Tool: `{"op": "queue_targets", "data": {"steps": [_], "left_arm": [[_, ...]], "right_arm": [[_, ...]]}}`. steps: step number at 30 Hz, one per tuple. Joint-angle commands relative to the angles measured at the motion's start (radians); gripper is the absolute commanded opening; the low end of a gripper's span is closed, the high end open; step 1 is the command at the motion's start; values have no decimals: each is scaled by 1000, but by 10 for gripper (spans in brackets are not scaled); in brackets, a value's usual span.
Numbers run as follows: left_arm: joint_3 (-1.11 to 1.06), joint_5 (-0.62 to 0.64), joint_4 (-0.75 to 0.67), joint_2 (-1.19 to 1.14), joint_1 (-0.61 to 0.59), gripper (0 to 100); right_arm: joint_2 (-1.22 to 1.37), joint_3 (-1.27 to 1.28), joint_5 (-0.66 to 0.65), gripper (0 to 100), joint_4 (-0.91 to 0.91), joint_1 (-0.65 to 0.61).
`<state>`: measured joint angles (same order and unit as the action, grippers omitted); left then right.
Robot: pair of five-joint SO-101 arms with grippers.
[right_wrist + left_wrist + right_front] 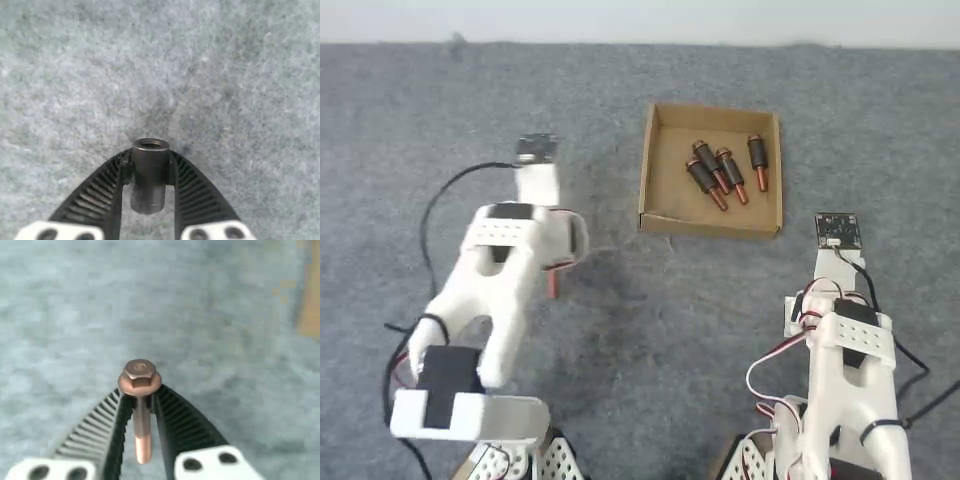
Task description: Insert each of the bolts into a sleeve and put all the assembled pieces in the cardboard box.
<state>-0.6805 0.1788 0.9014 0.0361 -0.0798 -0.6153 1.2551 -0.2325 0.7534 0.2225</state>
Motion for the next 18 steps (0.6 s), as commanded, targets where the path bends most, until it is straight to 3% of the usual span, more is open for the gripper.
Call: {"op": "queue_targets", "data": {"steps": [1, 10, 18], "left_arm": [[2, 15, -26, 71, -84, 13], [-59, 15, -23, 72, -141, 13], [-87, 9, -21, 74, -176, 12]], "right_arm": [[-47, -12, -15, 6, -16, -8], [-45, -12, -17, 6, -79, -5], [-44, -12, -17, 6, -349, -4]]}}
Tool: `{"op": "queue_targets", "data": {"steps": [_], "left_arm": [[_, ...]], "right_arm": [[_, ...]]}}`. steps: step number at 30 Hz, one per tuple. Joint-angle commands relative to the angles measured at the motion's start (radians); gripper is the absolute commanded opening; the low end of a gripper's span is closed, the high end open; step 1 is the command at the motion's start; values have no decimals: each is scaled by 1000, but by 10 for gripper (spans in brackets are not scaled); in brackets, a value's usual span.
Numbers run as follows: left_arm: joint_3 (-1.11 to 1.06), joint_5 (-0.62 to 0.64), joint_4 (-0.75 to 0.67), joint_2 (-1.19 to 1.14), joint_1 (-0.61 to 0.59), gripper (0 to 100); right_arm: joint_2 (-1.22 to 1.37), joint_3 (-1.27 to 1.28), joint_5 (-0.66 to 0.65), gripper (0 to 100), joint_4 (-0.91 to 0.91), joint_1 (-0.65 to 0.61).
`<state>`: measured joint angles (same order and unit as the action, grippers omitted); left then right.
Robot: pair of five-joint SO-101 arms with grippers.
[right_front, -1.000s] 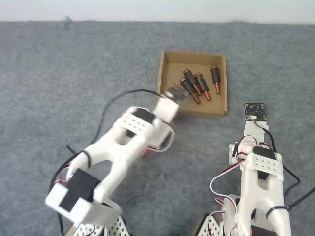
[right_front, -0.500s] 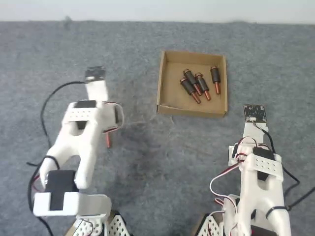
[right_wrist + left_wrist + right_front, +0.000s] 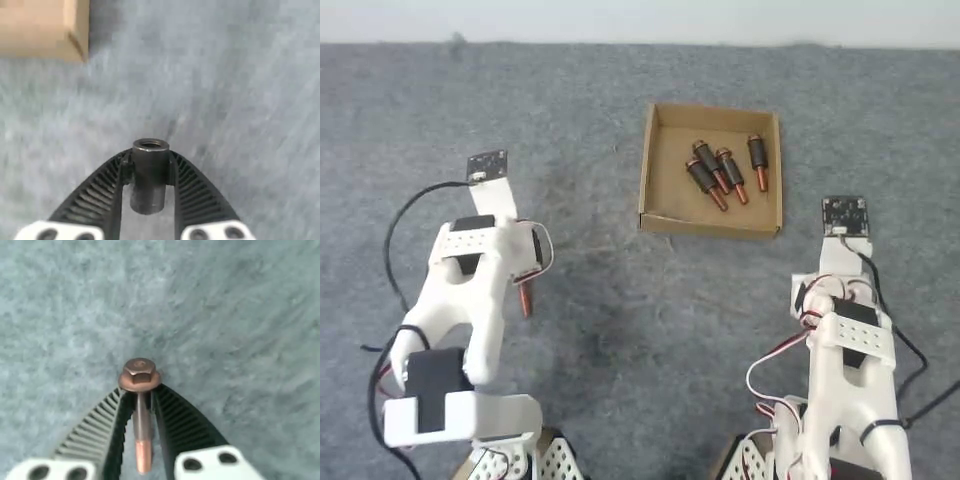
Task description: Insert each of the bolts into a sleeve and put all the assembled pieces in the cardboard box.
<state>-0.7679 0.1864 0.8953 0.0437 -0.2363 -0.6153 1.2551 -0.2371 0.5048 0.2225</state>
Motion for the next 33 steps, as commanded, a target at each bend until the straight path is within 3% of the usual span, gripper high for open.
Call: {"op": "queue_targets", "data": {"steps": [1, 10, 19, 23, 26, 33], "left_arm": [[-2, 2, -15, 66, -29, 12], [-4, 0, 2, 66, -55, 12], [-1, 0, 0, 66, -55, 12], [-1, 0, 0, 66, -55, 12], [-2, 0, 2, 66, -55, 12], [-2, -2, 0, 66, -55, 12]], "right_arm": [[-44, -11, -12, 6, -147, -4], [-44, -12, -12, 9, -506, -13], [-44, 8, 0, 9, -550, -68], [-44, 12, 140, 9, -615, -124], [-18, 43, 235, 9, -757, -142], [154, 133, 195, 7, -1307, -159]]}}
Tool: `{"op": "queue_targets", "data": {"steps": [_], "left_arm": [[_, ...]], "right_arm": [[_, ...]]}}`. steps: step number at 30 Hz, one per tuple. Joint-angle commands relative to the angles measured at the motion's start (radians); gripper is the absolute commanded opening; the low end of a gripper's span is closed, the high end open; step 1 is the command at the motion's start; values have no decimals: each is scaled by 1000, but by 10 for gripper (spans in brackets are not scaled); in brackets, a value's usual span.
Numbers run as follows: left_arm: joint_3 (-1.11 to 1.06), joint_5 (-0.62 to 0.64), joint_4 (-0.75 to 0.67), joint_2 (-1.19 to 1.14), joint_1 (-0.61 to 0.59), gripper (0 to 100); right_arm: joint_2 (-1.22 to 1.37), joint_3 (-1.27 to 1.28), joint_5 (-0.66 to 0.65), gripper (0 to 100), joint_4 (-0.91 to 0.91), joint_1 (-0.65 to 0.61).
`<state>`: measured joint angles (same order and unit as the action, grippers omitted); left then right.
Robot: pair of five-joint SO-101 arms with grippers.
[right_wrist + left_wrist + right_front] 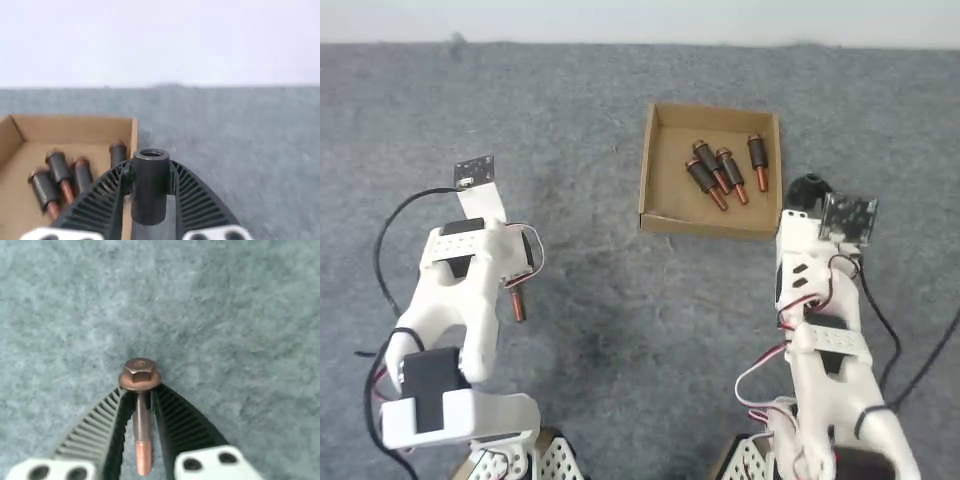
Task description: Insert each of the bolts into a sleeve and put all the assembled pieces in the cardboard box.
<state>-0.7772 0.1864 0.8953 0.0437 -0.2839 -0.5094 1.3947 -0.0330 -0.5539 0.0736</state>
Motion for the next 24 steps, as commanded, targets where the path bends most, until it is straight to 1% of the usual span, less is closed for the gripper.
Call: {"op": "queue_targets", "data": {"steps": [1, 4, 6, 13, 16, 21, 24], "left_arm": [[8, -2, 0, 66, -8, 12], [8, -2, 0, 66, -8, 12], [8, -2, 0, 66, -8, 12], [8, -2, 0, 66, -8, 12], [10, -2, -2, 66, -5, 12], [13, -80, -2, 66, 2, 12], [13, -78, -14, 66, 2, 12]], "right_arm": [[84, -6, -9, 7, -317, -10], [186, -8, -9, 7, -483, -12], [252, -15, -9, 9, -556, -12], [507, -120, -9, 9, -667, -7], [622, -163, -9, 9, -768, -5], [789, -158, -11, 7, -1013, -22], [865, -137, -11, 7, -1095, -28]]}}
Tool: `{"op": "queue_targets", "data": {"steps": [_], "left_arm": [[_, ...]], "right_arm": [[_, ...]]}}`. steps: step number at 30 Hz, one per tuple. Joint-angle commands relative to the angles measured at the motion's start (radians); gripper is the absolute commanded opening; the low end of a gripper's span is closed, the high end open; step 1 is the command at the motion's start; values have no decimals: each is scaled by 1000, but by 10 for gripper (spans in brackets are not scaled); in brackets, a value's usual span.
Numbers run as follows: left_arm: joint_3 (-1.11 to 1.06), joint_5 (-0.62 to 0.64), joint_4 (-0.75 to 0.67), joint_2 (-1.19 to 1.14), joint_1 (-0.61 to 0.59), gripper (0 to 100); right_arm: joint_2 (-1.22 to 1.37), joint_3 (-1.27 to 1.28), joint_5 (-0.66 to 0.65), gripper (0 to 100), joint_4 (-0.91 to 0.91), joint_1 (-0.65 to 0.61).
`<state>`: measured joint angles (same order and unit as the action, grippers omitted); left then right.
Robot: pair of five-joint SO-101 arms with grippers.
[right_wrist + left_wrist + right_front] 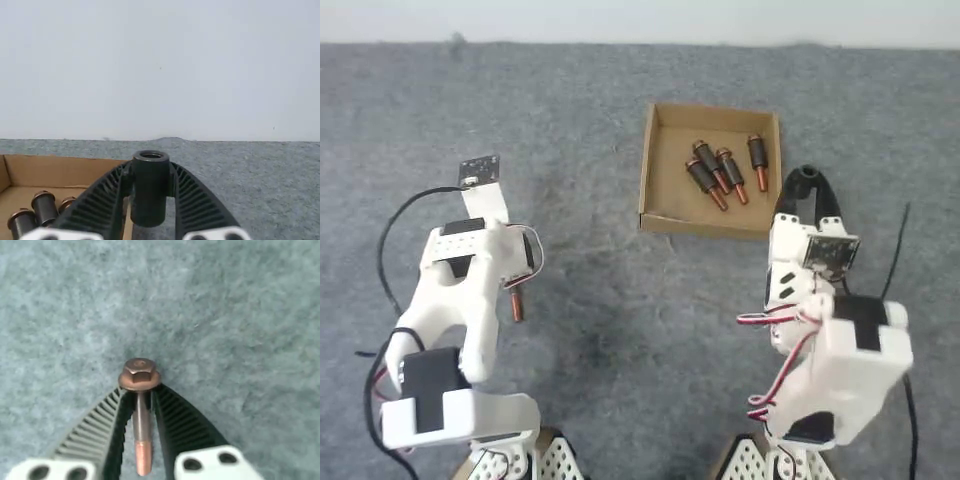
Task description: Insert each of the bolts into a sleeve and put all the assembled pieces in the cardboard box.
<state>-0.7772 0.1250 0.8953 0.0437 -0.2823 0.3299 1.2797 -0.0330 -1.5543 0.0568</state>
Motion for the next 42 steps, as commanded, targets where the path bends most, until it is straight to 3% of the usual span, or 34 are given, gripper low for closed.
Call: {"op": "queue_targets", "data": {"steps": [1, 16, 34, 42], "left_arm": [[13, -18, -17, 66, 0, 12], [15, -21, -15, 66, 0, 12], [15, -23, -17, 66, 20, 12], [15, -23, -17, 66, 21, 12]], "right_arm": [[45, -12, -11, 7, -113, -12], [88, 175, -2, 7, -140, -35], [87, 310, -3, 7, -203, -255], [87, 310, -5, 7, -203, -427]]}}
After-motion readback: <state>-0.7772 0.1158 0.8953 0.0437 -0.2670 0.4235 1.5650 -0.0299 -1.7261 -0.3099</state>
